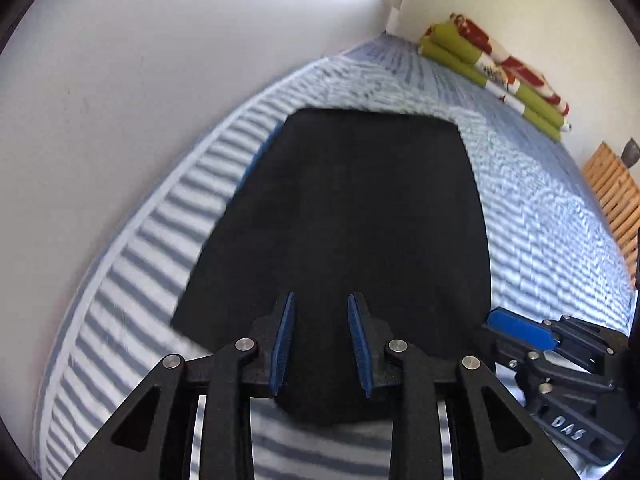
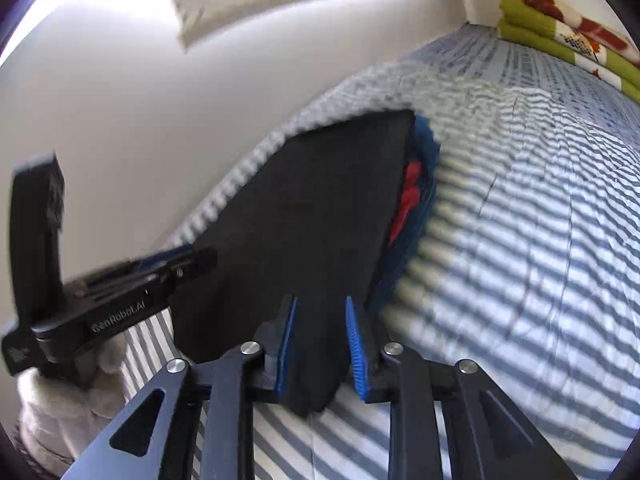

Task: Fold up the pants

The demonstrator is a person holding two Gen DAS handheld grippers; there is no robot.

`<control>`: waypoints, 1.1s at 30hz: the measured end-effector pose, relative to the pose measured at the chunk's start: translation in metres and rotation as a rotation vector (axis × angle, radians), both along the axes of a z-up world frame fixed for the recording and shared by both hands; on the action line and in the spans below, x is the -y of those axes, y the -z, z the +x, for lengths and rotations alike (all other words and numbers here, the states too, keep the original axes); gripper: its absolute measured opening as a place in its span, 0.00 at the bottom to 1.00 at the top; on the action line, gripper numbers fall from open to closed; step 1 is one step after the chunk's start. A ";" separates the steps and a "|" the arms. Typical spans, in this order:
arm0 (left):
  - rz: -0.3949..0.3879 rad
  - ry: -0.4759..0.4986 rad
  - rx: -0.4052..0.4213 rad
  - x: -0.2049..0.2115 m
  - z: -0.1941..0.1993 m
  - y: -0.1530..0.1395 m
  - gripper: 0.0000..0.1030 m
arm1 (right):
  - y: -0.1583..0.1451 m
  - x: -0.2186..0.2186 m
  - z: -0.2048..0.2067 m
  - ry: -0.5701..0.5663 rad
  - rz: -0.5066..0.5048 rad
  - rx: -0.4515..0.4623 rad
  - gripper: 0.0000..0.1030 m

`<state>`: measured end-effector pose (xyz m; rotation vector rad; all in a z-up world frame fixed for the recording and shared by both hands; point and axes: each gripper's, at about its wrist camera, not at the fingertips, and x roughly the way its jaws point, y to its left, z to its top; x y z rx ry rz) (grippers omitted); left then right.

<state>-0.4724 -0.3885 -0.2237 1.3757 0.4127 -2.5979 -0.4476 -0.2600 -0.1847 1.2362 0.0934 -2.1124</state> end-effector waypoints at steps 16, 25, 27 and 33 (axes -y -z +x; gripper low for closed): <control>-0.074 -0.031 -0.125 -0.146 0.173 -0.115 0.31 | -0.073 -0.134 0.151 0.031 0.152 -0.092 0.21; -0.117 0.051 -0.277 -0.269 0.306 -0.214 0.54 | -0.155 -0.244 0.262 0.109 0.075 -0.238 0.35; -0.130 0.070 -0.300 -0.297 0.335 -0.231 0.59 | -0.165 -0.265 0.281 0.126 0.072 -0.266 0.36; -0.164 0.089 -0.345 -0.366 0.423 -0.260 0.72 | -0.197 -0.328 0.355 0.184 0.052 -0.364 0.46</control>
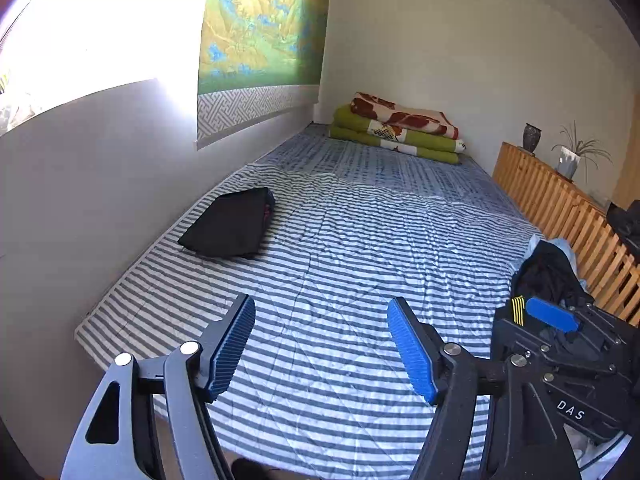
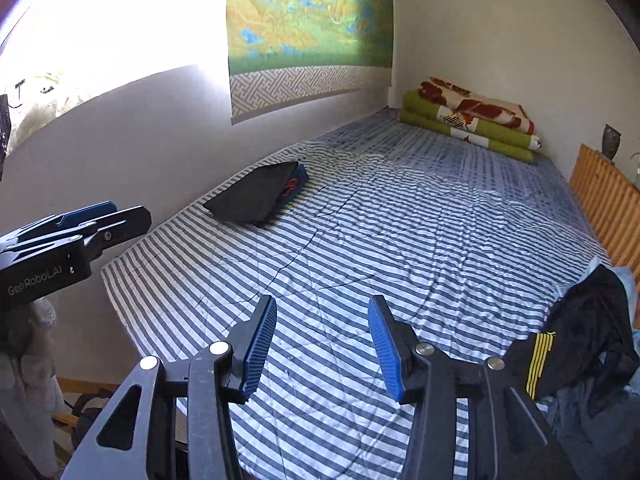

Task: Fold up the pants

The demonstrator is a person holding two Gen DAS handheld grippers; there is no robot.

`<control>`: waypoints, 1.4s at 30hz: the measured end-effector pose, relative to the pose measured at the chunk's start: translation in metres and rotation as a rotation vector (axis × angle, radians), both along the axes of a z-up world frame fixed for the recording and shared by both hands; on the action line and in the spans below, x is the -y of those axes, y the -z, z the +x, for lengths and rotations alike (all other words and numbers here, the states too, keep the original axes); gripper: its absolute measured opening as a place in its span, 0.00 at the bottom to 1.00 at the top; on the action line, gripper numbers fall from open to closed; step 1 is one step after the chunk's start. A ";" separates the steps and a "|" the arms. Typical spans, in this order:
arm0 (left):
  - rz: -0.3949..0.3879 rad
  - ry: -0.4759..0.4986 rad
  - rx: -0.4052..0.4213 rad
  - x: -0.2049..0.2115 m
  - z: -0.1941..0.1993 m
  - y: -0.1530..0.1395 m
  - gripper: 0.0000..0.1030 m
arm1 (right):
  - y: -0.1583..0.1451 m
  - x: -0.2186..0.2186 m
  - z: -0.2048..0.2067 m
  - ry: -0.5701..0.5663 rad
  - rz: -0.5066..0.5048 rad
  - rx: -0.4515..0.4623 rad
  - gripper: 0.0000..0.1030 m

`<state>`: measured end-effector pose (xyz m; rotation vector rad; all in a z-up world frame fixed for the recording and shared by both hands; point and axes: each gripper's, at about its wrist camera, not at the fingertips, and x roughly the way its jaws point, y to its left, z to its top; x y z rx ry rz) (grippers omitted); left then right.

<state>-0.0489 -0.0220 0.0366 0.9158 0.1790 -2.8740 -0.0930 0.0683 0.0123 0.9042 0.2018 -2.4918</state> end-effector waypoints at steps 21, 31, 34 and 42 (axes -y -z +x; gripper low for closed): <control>-0.002 0.004 0.034 -0.070 0.154 0.013 0.90 | 0.008 -0.101 0.135 0.113 -0.043 -0.007 0.54; 0.017 -0.033 0.045 -0.042 0.143 0.012 0.90 | 0.008 -0.086 0.137 0.094 -0.009 -0.013 0.55; 0.011 -0.041 0.041 -0.037 0.143 0.012 0.90 | 0.008 -0.083 0.136 0.100 -0.011 -0.016 0.55; 0.017 -0.052 0.049 -0.033 0.135 0.016 0.90 | 0.015 -0.081 0.133 0.091 0.004 0.000 0.55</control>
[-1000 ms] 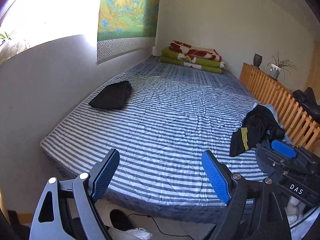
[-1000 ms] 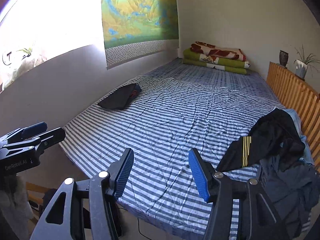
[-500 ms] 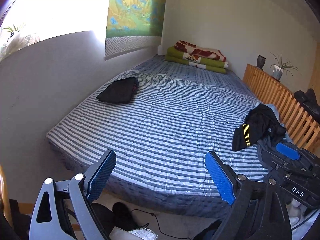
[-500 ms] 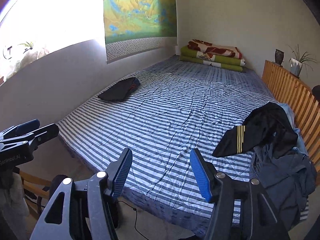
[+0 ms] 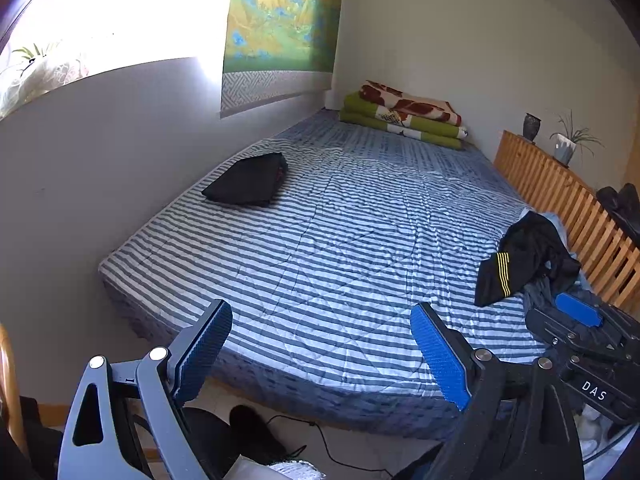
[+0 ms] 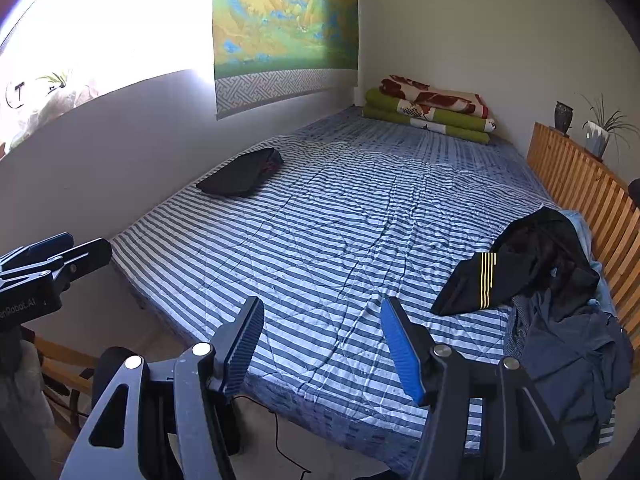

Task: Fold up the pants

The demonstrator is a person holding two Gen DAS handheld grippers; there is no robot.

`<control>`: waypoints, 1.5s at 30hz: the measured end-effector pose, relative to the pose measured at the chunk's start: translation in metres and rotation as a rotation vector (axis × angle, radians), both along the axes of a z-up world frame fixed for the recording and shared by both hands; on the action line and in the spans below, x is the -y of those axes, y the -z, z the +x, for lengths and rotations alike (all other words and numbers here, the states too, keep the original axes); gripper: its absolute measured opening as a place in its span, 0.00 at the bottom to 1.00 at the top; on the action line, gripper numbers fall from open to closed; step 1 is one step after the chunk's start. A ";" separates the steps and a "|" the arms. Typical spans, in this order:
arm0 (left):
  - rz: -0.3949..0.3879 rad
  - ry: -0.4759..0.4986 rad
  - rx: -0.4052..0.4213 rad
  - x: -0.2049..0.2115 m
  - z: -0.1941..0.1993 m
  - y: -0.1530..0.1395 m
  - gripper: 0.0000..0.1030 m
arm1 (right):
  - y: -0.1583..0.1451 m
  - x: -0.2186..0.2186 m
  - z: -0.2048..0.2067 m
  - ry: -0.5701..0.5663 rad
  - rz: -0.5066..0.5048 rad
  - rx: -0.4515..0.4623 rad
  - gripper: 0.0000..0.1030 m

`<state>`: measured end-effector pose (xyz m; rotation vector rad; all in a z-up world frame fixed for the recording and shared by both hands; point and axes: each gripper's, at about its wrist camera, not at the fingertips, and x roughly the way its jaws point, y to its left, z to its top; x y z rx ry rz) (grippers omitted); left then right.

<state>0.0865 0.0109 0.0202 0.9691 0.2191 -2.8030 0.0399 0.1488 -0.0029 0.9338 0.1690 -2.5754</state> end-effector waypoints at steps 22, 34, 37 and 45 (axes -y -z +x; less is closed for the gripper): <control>0.010 -0.008 0.002 0.005 -0.010 0.010 0.90 | 0.005 0.000 -0.008 0.010 -0.016 0.030 0.56; 0.010 -0.007 0.017 0.005 -0.019 0.018 0.90 | 0.006 0.002 -0.011 0.017 -0.016 0.036 0.56; 0.009 -0.003 0.026 0.005 -0.023 0.021 0.91 | 0.008 0.001 -0.013 0.019 -0.015 0.043 0.57; 0.009 0.005 0.036 0.004 -0.028 0.027 0.91 | 0.010 -0.001 -0.019 0.031 -0.019 0.051 0.57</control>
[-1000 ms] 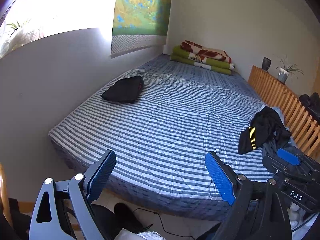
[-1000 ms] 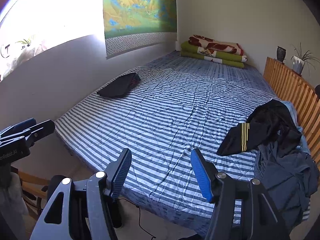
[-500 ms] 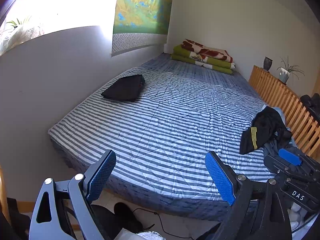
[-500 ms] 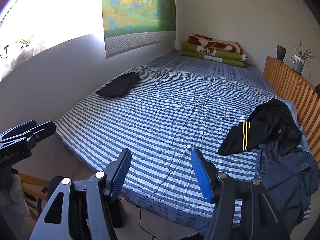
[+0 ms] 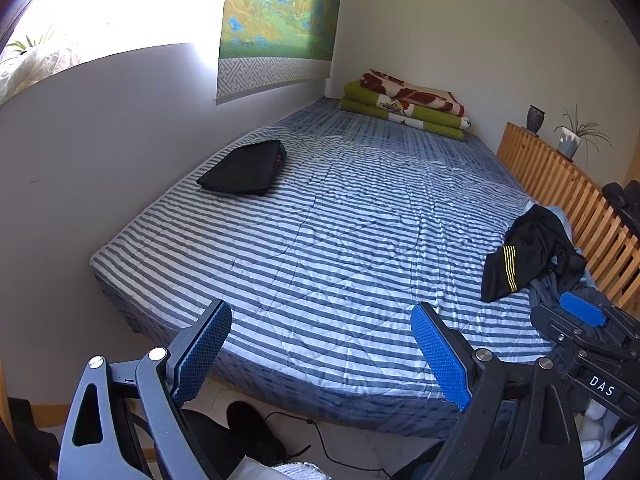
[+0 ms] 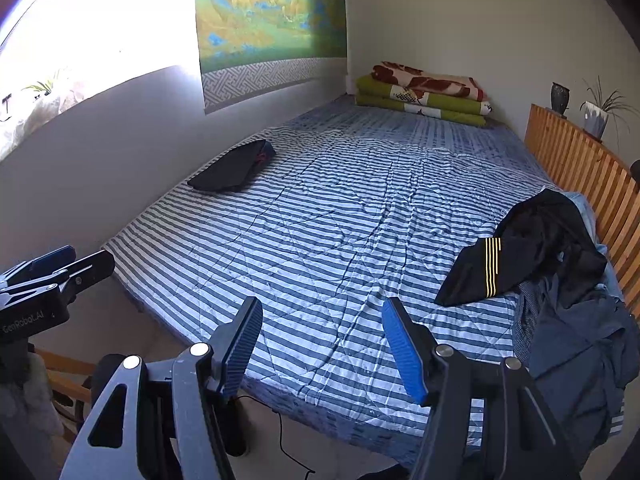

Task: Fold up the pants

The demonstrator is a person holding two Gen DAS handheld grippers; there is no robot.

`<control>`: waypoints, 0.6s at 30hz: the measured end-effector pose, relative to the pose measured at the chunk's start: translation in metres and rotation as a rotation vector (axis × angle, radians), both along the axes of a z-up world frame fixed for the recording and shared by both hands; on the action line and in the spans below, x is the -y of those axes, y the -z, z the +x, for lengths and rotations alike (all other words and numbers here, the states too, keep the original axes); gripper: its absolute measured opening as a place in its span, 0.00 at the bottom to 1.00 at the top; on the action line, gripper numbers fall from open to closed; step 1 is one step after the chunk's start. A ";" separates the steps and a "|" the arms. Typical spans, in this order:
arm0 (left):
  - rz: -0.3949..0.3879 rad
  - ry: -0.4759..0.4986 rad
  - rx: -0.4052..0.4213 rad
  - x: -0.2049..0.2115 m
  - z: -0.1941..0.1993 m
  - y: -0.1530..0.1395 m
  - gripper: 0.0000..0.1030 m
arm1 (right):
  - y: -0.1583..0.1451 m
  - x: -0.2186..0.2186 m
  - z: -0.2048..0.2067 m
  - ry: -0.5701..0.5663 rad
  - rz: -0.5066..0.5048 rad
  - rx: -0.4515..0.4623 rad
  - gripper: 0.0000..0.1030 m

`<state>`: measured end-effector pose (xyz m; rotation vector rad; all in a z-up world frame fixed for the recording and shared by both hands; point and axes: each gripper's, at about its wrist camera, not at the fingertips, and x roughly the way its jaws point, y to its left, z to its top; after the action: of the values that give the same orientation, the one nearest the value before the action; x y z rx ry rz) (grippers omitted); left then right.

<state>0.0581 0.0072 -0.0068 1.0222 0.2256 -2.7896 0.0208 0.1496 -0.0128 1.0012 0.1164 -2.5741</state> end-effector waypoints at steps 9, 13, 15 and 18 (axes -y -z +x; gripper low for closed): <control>0.003 0.000 0.006 0.000 -0.003 0.003 0.91 | 0.004 0.000 -0.003 -0.005 0.000 0.010 0.57; 0.003 0.003 0.010 0.001 -0.005 0.004 0.91 | 0.005 0.000 -0.005 -0.004 -0.001 0.010 0.57; 0.003 0.004 0.014 0.001 -0.007 0.006 0.91 | 0.006 0.000 -0.006 -0.002 0.000 0.014 0.57; 0.006 0.005 0.020 0.000 -0.009 0.008 0.91 | 0.008 0.000 -0.008 0.000 0.002 0.019 0.57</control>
<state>0.0491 0.0068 -0.0152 1.0526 0.2289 -2.7831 0.0130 0.1497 -0.0212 1.0259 0.1137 -2.5638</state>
